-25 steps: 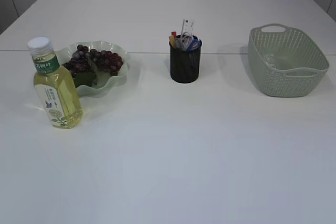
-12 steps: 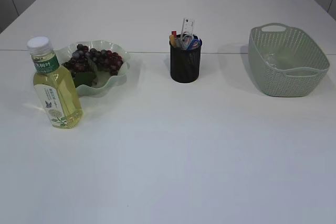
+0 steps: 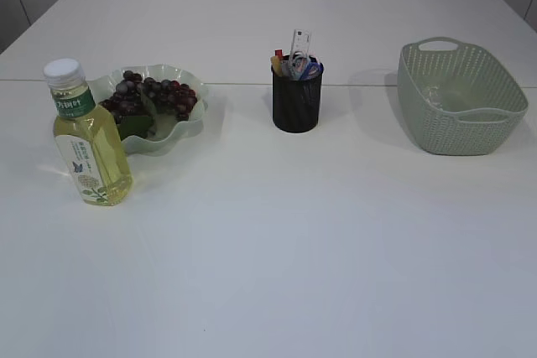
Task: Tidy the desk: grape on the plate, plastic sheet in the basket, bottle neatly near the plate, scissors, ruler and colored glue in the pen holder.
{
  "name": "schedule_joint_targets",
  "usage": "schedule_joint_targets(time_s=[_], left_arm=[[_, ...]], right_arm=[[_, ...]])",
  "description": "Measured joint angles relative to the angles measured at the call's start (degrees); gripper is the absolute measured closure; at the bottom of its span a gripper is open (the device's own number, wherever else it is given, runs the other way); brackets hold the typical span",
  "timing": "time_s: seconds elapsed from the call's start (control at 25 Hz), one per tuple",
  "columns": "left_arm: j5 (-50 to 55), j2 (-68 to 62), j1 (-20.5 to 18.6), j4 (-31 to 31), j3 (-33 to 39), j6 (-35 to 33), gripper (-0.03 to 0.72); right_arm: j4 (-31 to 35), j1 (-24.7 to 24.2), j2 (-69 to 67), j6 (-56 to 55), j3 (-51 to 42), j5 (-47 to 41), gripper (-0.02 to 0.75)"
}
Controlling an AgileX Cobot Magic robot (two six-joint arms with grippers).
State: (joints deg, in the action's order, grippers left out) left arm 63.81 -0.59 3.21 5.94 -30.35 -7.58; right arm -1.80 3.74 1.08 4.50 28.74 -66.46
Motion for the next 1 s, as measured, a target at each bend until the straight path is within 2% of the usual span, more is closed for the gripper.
schedule_joint_targets(time_s=[1.0], left_arm=[[-0.1,0.0,-0.1,0.1,0.0,0.0,0.265]], right_arm=[[0.0,0.0,0.0,-0.1,0.0,0.0,0.333]])
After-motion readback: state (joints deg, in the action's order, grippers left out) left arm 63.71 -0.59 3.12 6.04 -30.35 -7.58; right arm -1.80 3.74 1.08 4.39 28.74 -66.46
